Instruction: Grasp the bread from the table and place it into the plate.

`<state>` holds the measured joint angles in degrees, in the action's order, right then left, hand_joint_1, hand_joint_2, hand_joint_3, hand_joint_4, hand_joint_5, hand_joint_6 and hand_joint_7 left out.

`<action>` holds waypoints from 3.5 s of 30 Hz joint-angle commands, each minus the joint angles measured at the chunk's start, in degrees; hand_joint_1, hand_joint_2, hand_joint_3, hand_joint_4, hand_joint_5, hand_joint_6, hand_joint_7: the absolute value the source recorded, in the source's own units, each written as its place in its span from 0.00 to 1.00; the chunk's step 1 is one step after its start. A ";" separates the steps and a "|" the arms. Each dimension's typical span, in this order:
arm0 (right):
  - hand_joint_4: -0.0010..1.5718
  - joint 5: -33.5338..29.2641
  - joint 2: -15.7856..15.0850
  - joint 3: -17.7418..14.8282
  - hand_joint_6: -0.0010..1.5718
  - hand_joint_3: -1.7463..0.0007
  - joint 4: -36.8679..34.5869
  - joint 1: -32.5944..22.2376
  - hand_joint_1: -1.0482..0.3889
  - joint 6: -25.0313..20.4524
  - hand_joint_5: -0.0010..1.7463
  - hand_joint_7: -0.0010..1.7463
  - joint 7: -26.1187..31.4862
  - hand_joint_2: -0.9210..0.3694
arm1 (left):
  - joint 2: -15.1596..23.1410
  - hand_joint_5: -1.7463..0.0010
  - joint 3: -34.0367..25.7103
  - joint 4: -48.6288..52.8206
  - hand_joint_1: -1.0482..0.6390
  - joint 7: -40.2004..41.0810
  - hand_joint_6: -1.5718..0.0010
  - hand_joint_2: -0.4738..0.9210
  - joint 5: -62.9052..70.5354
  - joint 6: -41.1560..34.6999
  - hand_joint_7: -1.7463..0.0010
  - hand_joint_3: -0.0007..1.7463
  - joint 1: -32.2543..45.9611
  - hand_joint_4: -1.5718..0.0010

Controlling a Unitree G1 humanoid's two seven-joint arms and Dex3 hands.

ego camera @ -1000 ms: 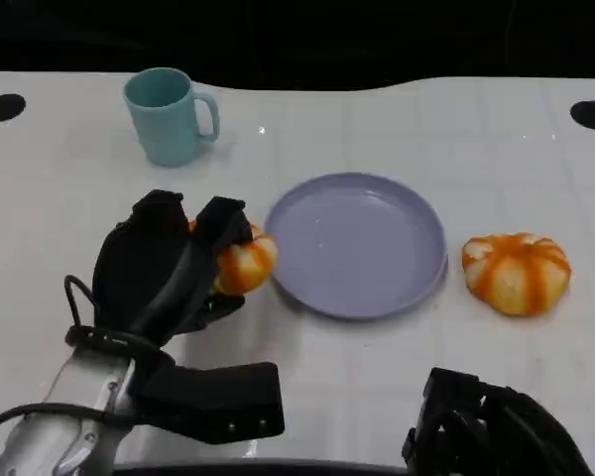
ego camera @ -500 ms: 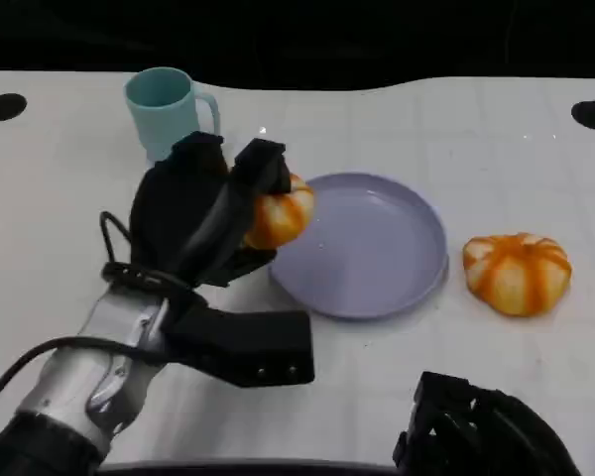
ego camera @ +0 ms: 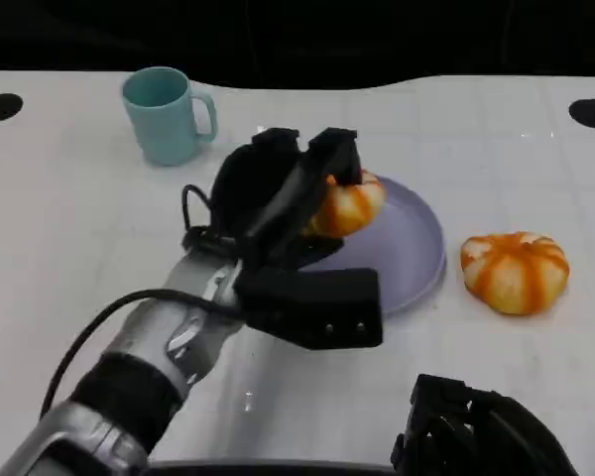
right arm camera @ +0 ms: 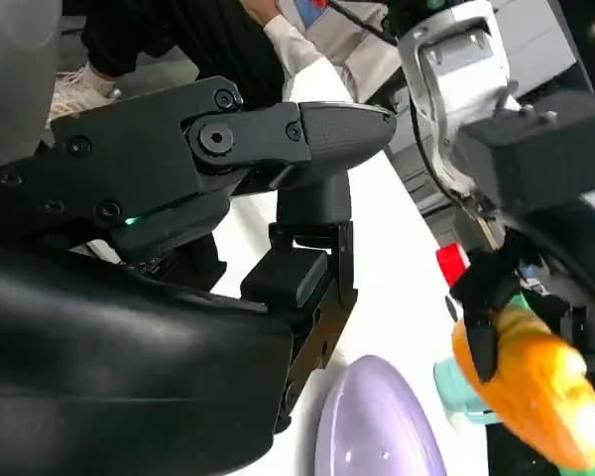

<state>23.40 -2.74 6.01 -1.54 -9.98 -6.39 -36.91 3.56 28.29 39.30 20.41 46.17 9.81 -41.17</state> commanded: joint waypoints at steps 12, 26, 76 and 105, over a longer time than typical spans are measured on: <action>0.56 -0.15 -0.54 -0.30 0.52 0.84 1.17 -0.44 0.24 0.50 0.88 0.74 0.13 0.00 | -3.96 0.17 2.19 15.41 0.46 -0.04 0.49 0.92 -2.23 2.38 0.71 0.19 -6.70 0.56; 0.56 0.26 -0.65 -0.48 0.52 0.84 1.73 -0.95 0.25 0.35 0.88 0.74 -0.03 0.00 | -1.52 0.86 5.91 10.44 0.12 -12.36 0.93 1.00 0.14 -6.71 1.00 0.14 -7.84 0.91; 0.55 0.73 -2.06 -0.04 0.50 0.83 7.70 -2.73 0.25 -2.96 0.90 0.77 2.12 0.00 | 3.54 0.00 -17.75 -42.35 0.38 -38.24 0.74 0.98 -62.87 -1.41 0.02 0.04 46.43 0.61; 0.53 1.86 -0.81 -2.98 0.47 0.85 6.90 -2.24 0.22 -1.25 0.95 0.80 2.65 0.00 | -1.15 0.00 -24.37 -41.12 0.41 -50.92 0.72 0.98 -74.35 -9.68 0.00 0.06 53.15 0.58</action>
<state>24.69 -3.34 3.86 5.34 -12.13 -8.27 -34.69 2.41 4.63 -2.39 -29.56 -27.31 0.73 12.23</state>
